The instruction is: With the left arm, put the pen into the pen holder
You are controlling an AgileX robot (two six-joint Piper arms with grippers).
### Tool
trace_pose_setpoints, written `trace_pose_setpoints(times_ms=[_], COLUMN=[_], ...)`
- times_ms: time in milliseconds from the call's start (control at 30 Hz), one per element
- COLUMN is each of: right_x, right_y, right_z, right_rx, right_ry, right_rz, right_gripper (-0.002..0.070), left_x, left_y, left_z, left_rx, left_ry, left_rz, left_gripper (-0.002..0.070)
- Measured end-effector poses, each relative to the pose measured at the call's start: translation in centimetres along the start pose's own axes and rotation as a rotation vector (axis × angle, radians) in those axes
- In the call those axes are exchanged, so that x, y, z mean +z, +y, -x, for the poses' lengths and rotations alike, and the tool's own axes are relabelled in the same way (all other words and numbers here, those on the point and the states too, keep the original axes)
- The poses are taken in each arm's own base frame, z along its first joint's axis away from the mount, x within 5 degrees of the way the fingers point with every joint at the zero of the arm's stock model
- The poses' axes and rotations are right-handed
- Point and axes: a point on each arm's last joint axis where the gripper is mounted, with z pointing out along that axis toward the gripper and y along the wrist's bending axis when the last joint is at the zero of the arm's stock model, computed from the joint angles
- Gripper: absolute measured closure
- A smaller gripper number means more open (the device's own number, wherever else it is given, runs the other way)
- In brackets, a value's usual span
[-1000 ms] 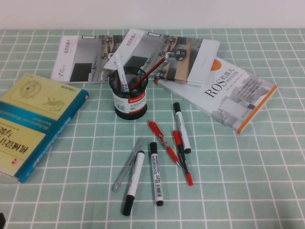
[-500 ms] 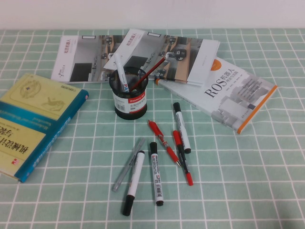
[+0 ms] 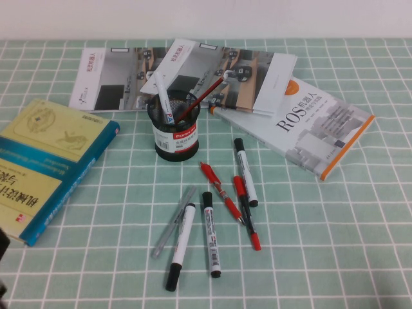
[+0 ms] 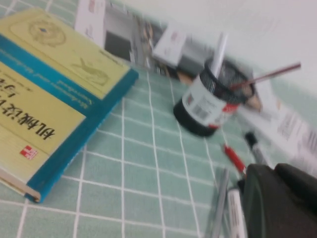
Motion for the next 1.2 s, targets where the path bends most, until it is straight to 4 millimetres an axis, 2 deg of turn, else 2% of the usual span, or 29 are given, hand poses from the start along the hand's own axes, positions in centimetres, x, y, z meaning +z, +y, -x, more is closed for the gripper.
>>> trace_pose_setpoints(times_ms=[100,200,300,433,533,667,867,1033,1200], right_x=[0.0,0.0,0.0,0.0,0.0,0.0,0.0,0.0,0.0], right_y=[0.0,0.0,0.0,0.0,0.0,0.0,0.0,0.0,0.0], right_z=[0.0,0.0,0.0,0.0,0.0,0.0,0.0,0.0,0.0], right_rx=[0.0,0.0,0.0,0.0,0.0,0.0,0.0,0.0,0.0], right_ry=[0.0,0.0,0.0,0.0,0.0,0.0,0.0,0.0,0.0], right_rz=[0.0,0.0,0.0,0.0,0.0,0.0,0.0,0.0,0.0], right_gripper=[0.0696,0.0696,0.0696,0.0696,0.0696,0.0696,0.0696,0.0696,0.0696], left_x=[0.9,2.6,4.9,9.1,12.6,16.2,21.0,23.7,25.3], left_y=[-1.3,-2.4,-3.0,-2.9,-3.1,-4.8,-7.7,-9.3,-10.2], left_z=[2.2,4.1,5.6,6.3,5.7,4.4,0.8,-1.4,-2.3], left_rx=[0.081,0.139,0.199,0.239,0.274,0.361,0.526,0.619,0.663], left_ry=[0.116,0.275,0.398,0.552,0.674,0.785,0.938,0.995,1.047], left_rz=[0.015,0.033,0.042,0.061,0.048,-0.023,-0.096,-0.088,-0.076], left_gripper=[0.0678,0.0678,0.0678,0.0678,0.0678,0.0678,0.0678,0.0678,0.0669])
